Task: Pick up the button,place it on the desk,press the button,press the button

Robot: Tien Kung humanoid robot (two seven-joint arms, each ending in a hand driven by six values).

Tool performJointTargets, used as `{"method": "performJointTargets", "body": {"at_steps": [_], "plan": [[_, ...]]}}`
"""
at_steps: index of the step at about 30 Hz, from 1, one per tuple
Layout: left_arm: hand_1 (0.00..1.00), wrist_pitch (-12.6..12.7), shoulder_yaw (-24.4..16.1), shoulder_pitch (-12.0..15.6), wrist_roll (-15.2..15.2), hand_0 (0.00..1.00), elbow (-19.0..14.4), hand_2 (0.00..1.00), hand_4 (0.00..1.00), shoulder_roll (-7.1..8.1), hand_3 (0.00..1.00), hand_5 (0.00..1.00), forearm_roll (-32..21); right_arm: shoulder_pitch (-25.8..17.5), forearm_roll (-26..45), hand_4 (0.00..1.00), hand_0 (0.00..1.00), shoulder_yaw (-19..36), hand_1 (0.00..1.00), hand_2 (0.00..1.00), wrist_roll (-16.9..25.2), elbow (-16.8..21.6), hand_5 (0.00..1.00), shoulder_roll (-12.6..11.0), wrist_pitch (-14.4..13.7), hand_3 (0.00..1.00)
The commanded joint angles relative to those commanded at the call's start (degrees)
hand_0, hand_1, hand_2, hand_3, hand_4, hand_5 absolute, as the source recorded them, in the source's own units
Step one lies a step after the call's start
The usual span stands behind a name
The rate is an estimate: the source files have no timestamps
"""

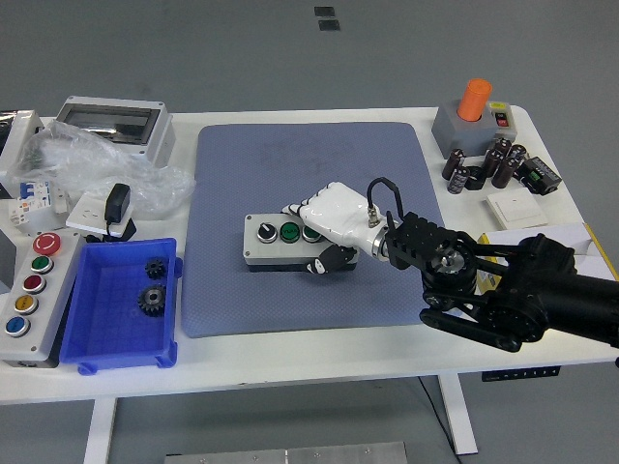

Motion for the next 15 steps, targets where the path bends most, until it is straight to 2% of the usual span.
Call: {"method": "performJointTargets", "body": {"at_steps": [4, 5, 10, 11, 15], "plan": [[0.645, 0.0, 0.0, 0.0, -0.1, 0.634, 0.0, 0.606, 0.666, -0.01, 0.64, 0.402, 0.1, 0.0, 0.2, 0.575, 0.54, -0.3, 0.636, 0.656, -0.5, -0.2, 0.026, 0.0, -0.1, 0.674], [0.645, 0.1, 0.0, 0.0, -0.1, 0.633, 0.0, 0.605, 0.666, -0.01, 0.639, 0.403, 0.1, 0.0, 0.2, 0.682, 0.563, -0.3, 0.633, 0.692, -0.5, -0.2, 0.074, 0.0, -0.1, 0.749], [0.645, 0.2, 0.0, 0.0, -0.1, 0.633, 0.0, 0.605, 0.666, 0.01, 0.639, 0.403, 0.2, 0.0, -0.1, 0.682, 0.563, -0.3, 0.633, 0.692, -0.7, -0.4, 0.074, 0.0, 0.4, 0.749], [0.645, 0.2, 0.0, 0.0, -0.2, 0.633, 0.0, 0.605, 0.663, 0.01, 0.639, 0.399, 0.2, -0.1, -0.2, 0.779, 0.593, -0.2, 0.648, 0.74, -0.7, -0.5, 0.136, 0.0, 0.5, 0.846], [0.645, 0.2, 0.0, 0.0, -0.2, 0.633, 0.0, 0.605, 0.663, 0.0, 0.639, 0.399, 0.2, -0.1, -0.4, 0.779, 0.593, -0.2, 0.648, 0.74, -0.9, -0.5, 0.136, 0.0, 0.7, 0.846]]}}
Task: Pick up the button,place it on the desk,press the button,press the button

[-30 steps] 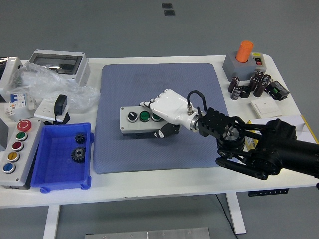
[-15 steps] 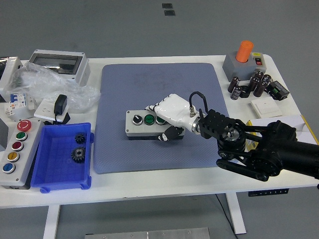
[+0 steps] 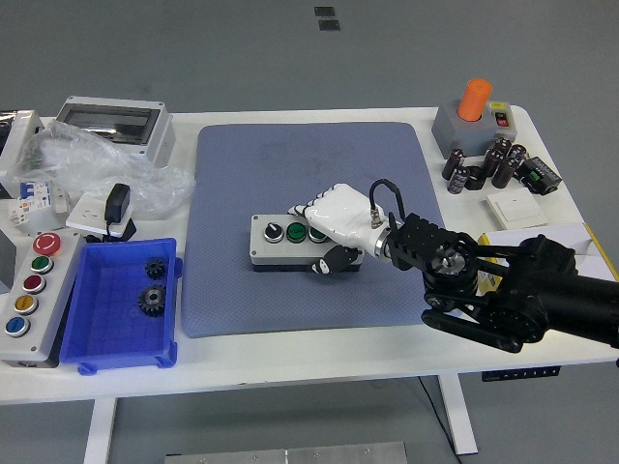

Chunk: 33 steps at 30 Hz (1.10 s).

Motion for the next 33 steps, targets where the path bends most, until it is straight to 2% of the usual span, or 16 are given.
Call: {"method": "performJointTargets", "body": {"at_steps": [2, 7, 8, 20, 21, 25, 26, 31, 32, 33], "plan": [[0.645, 0.0, -0.1, 0.0, 0.0, 0.632, 0.0, 0.604, 0.661, -0.01, 0.638, 0.396, 0.1, 0.0, -0.1, 0.818, 0.61, 0.0, 0.652, 0.777, -0.1, 0.0, 0.173, 0.0, 0.0, 0.879], [0.645, 0.1, -0.3, 0.3, 0.1, 0.632, 0.0, 0.604, 0.661, -0.03, 0.638, 0.396, 0.5, 0.0, -0.1, 0.818, 0.61, -0.2, 0.652, 0.777, -0.3, 0.2, 0.173, -0.1, -0.1, 0.879], [0.645, 0.1, -0.3, 0.3, 0.1, 0.629, 0.0, 0.603, 0.658, -0.04, 0.636, 0.393, 0.6, 0.0, -0.1, 0.871, 0.636, -0.2, 0.672, 0.841, -0.3, 0.2, 0.219, -0.1, -0.2, 0.95], [0.642, 0.1, -0.6, 0.4, -0.1, 0.624, 0.0, 0.596, 0.654, -0.14, 0.628, 0.391, 1.1, 0.0, 1.4, 0.885, 0.637, -1.2, 0.673, 0.861, -0.6, 0.5, 0.234, -0.1, -1.1, 0.975], [0.641, 0.1, -0.6, 0.4, -0.1, 0.623, 0.0, 0.591, 0.645, -0.15, 0.623, 0.381, 1.1, 0.0, 1.7, 0.925, 0.637, -1.3, 0.674, 0.875, -0.7, 0.5, 0.278, -0.2, -1.2, 0.996], [0.641, 0.0, -1.2, 0.4, -0.1, 0.623, 0.0, 0.591, 0.645, -0.18, 0.623, 0.381, 1.7, 0.0, 2.6, 0.925, 0.637, -1.4, 0.674, 0.875, -0.9, 0.6, 0.278, -0.2, -1.3, 0.996], [0.64, -0.1, -1.6, 0.4, -0.1, 0.622, 0.0, 0.589, 0.642, -0.18, 0.62, 0.379, 2.1, 0.1, 2.8, 0.998, 0.636, -1.4, 0.675, 0.908, -0.9, 0.6, 0.436, -0.2, -1.3, 0.998], [0.64, -0.2, -3.2, 0.5, -0.1, 0.622, 0.0, 0.589, 0.642, -0.2, 0.62, 0.379, 3.7, 0.1, 3.7, 0.998, 0.636, -1.1, 0.675, 0.908, -0.9, 0.9, 0.436, -0.4, -1.4, 0.998], [0.639, -0.3, -3.6, 0.5, -0.1, 0.621, 0.0, 0.586, 0.631, -0.21, 0.616, 0.367, 4.1, 0.1, 3.8, 0.998, 0.637, -1.1, 0.678, 0.931, -0.9, 1.0, 0.494, -0.4, -1.4, 0.998], [0.639, -0.3, -3.9, 0.5, -0.1, 0.621, 0.0, 0.586, 0.631, -0.22, 0.616, 0.367, 4.4, 0.2, 4.0, 0.998, 0.637, -1.0, 0.678, 0.931, -0.9, 1.0, 0.494, -0.4, -1.4, 0.998]]}}
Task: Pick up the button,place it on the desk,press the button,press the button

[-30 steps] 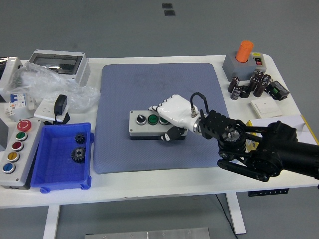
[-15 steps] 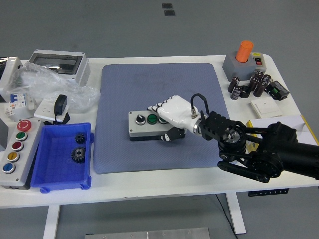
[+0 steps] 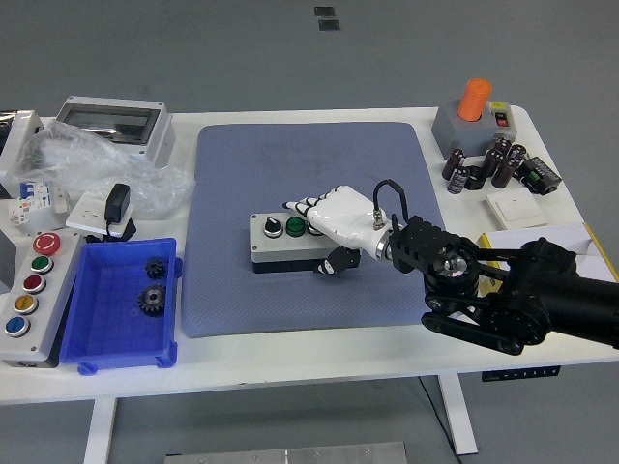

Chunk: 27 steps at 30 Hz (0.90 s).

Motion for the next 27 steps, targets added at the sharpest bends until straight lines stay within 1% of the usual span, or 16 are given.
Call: {"method": "performJointTargets", "body": {"at_steps": [5, 6, 9, 13, 14, 16, 17, 18, 22, 23, 24, 27], "plan": [[0.639, -0.3, -1.7, 0.0, -0.1, 0.621, 0.0, 0.586, 0.631, -0.04, 0.616, 0.367, 1.7, 0.0, 0.6, 0.998, 0.637, 0.8, 0.678, 0.931, 0.1, 1.0, 0.494, -0.4, 0.3, 0.998], [0.638, -0.4, -2.0, 0.0, -0.1, 0.62, 0.0, 0.584, 0.624, -0.05, 0.613, 0.361, 2.0, 0.0, 0.6, 0.998, 0.639, 1.0, 0.678, 0.936, 0.1, 1.3, 0.523, -0.5, 0.3, 0.998], [0.638, -0.6, -3.0, 0.1, 0.0, 0.62, 0.0, 0.584, 0.624, -0.09, 0.613, 0.361, 3.1, 0.1, 0.9, 0.998, 0.639, 2.6, 0.678, 0.936, 0.1, 3.3, 0.523, -1.3, 1.0, 0.998], [0.637, -1.0, -4.0, 0.0, 0.0, 0.619, 0.0, 0.582, 0.618, -0.09, 0.609, 0.354, 4.0, 0.1, 1.5, 0.998, 0.636, 5.7, 0.678, 0.948, -0.2, 7.4, 0.542, -3.4, 2.6, 0.998], [0.637, -1.1, -4.2, 0.0, -0.1, 0.619, 0.0, 0.582, 0.618, -0.08, 0.609, 0.354, 4.1, -0.3, 1.7, 0.998, 0.636, 7.4, 0.678, 0.948, -0.6, 9.2, 0.542, -4.8, 3.4, 0.998], [0.637, -1.1, -4.3, 0.0, -0.2, 0.619, 0.0, 0.582, 0.618, -0.09, 0.609, 0.354, 4.2, -1.1, 1.4, 0.998, 0.636, 9.7, 0.678, 0.948, -1.4, 11.7, 0.542, -6.8, 4.4, 0.998], [0.638, -1.1, -4.3, 0.0, -0.2, 0.618, 0.0, 0.582, 0.62, -0.1, 0.611, 0.349, 4.2, -1.5, 1.1, 0.998, 0.647, 10.8, 0.682, 0.998, -2.0, 12.9, 0.577, -7.8, 4.8, 0.998], [0.638, -1.1, -4.4, 0.1, -0.2, 0.618, 0.0, 0.582, 0.62, -0.11, 0.611, 0.349, 4.4, -2.0, 0.3, 0.998, 0.647, 11.9, 0.682, 0.998, -3.0, 14.1, 0.577, -8.8, 5.6, 0.998], [0.638, -1.1, -4.4, 0.3, -0.1, 0.618, 0.0, 0.582, 0.62, -0.14, 0.611, 0.349, 4.3, -3.7, -2.7, 0.998, 0.647, 16.5, 0.682, 0.998, -7.9, 19.8, 0.577, -13.6, 10.0, 0.998], [0.639, -1.1, -4.5, 0.3, 0.0, 0.618, 0.0, 0.584, 0.614, -0.14, 0.613, 0.336, 4.4, -4.0, -3.1, 0.998, 0.673, 17.2, 0.697, 0.998, -9.3, 21.4, 0.585, -14.9, 11.3, 0.998], [0.639, -1.1, -4.6, 0.3, 0.1, 0.618, 0.0, 0.584, 0.614, -0.14, 0.613, 0.336, 4.6, -4.2, -3.3, 0.998, 0.673, 17.8, 0.697, 0.998, -10.6, 22.8, 0.585, -16.1, 12.6, 0.998], [0.639, -1.1, -4.6, 0.4, 0.2, 0.618, 0.0, 0.584, 0.614, -0.13, 0.613, 0.336, 4.6, -4.4, -2.0, 0.998, 0.673, 18.5, 0.697, 0.998, -14.5, 27.1, 0.585, -19.3, 16.6, 0.998]]}}
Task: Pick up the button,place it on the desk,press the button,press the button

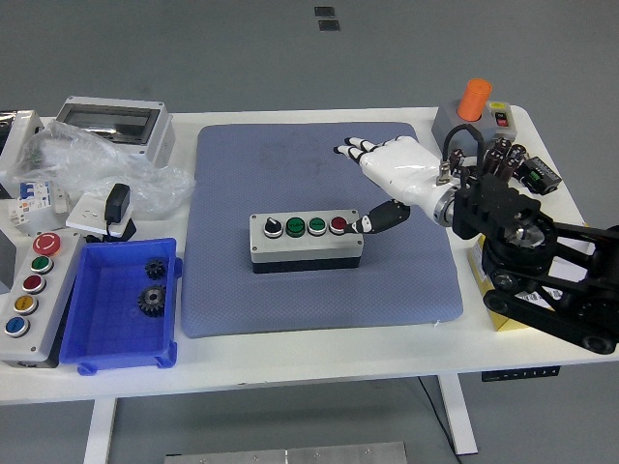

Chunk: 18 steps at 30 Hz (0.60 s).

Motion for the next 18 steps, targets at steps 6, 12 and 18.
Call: {"method": "performJointTargets", "body": {"at_steps": [6, 12, 18], "plan": [[0.639, 0.0, 0.1, -0.2, 0.0, 0.619, 0.0, 0.586, 0.615, 0.09, 0.614, 0.336, 0.1, 0.8, 7.2, 0.832, 0.623, 0.0, 0.633, 0.722, -6.3, 7.5, 0.329, -2.6, 8.0, 0.998], [0.639, 0.0, -0.2, -0.2, 0.1, 0.618, 0.0, 0.585, 0.614, 0.15, 0.616, 0.335, 0.3, 2.4, 14.3, 0.441, 0.48, -1.2, 0.565, 0.443, -7.6, 9.7, 0.002, -1.6, 13.3, 0.998], [0.639, 0.0, -0.4, -0.2, 0.2, 0.619, 0.0, 0.585, 0.614, 0.14, 0.616, 0.335, 0.6, 3.2, 16.7, 0.368, 0.498, -4.0, 0.558, 0.373, -7.5, 6.8, 0.002, 0.8, 13.4, 0.998]]}}
